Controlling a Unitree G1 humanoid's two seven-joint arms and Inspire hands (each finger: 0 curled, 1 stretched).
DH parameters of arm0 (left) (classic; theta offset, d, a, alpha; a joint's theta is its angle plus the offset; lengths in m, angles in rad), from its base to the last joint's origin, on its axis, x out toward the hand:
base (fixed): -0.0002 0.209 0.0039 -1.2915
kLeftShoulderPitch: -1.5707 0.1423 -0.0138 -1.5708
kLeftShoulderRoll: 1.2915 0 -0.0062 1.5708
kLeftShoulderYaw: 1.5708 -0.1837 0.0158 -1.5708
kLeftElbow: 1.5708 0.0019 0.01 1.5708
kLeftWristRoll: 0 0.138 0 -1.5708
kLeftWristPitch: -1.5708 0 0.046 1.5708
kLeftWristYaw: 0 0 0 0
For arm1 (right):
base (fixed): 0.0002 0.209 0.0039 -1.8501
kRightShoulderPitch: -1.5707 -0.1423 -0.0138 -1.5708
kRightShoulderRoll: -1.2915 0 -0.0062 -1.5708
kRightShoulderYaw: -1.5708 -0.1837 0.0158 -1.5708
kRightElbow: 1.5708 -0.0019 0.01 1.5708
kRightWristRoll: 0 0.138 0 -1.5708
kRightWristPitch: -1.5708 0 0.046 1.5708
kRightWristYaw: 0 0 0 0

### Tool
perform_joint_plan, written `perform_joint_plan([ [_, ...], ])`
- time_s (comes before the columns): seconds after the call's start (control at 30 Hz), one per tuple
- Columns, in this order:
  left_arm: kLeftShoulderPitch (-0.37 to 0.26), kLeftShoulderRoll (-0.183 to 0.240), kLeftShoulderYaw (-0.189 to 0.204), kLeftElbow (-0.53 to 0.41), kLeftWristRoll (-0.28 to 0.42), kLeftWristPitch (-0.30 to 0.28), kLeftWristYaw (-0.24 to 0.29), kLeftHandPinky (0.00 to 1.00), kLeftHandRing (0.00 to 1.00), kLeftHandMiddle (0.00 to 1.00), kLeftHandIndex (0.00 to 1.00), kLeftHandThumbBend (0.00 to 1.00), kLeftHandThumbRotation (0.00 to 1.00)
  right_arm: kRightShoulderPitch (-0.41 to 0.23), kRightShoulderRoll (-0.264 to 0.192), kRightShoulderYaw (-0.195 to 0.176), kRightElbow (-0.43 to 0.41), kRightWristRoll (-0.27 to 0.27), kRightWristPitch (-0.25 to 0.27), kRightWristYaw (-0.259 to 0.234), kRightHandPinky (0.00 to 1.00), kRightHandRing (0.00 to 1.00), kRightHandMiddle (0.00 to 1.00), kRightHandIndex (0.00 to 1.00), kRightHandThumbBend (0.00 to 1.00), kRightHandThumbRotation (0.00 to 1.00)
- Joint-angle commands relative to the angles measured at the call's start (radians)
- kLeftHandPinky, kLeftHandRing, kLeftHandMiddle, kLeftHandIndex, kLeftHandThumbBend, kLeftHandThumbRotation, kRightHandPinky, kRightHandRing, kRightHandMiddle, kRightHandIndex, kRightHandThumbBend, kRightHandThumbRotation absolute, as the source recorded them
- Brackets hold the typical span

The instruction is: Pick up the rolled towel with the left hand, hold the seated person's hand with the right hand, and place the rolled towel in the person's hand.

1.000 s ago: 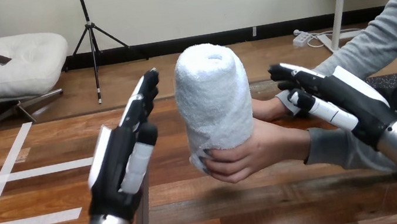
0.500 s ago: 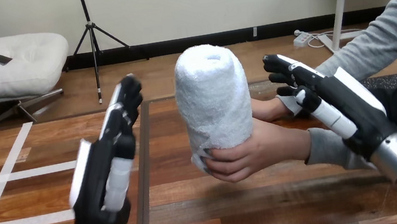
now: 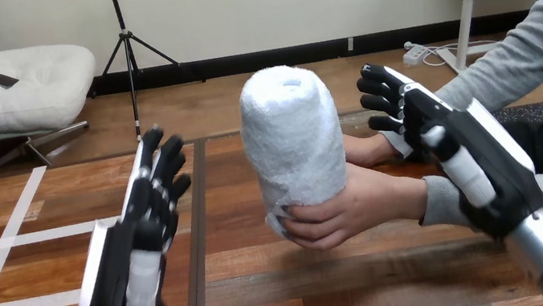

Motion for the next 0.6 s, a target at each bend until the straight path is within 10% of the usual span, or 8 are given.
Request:
perform_joint_plan([
  [0.0, 0.004, 0.009, -0.006, -0.09, -0.017, -0.036, -0.005, 0.92, 0.95, 0.96, 0.98, 0.89, 1.0, 0.022, 0.046, -0.023, -0.134, 0.062, 0.005, -0.011, 0.89, 0.92, 0.92, 0.93, 1.0, 1.0],
  [0.57, 0.072, 0.015, -0.012, -0.194, -0.004, -0.047, 0.021, 0.87, 0.93, 0.95, 0.93, 0.84, 1.0, 0.17, 0.137, 0.017, -0.283, 0.098, -0.004, -0.001, 0.85, 0.89, 0.9, 0.9, 1.0, 1.0],
])
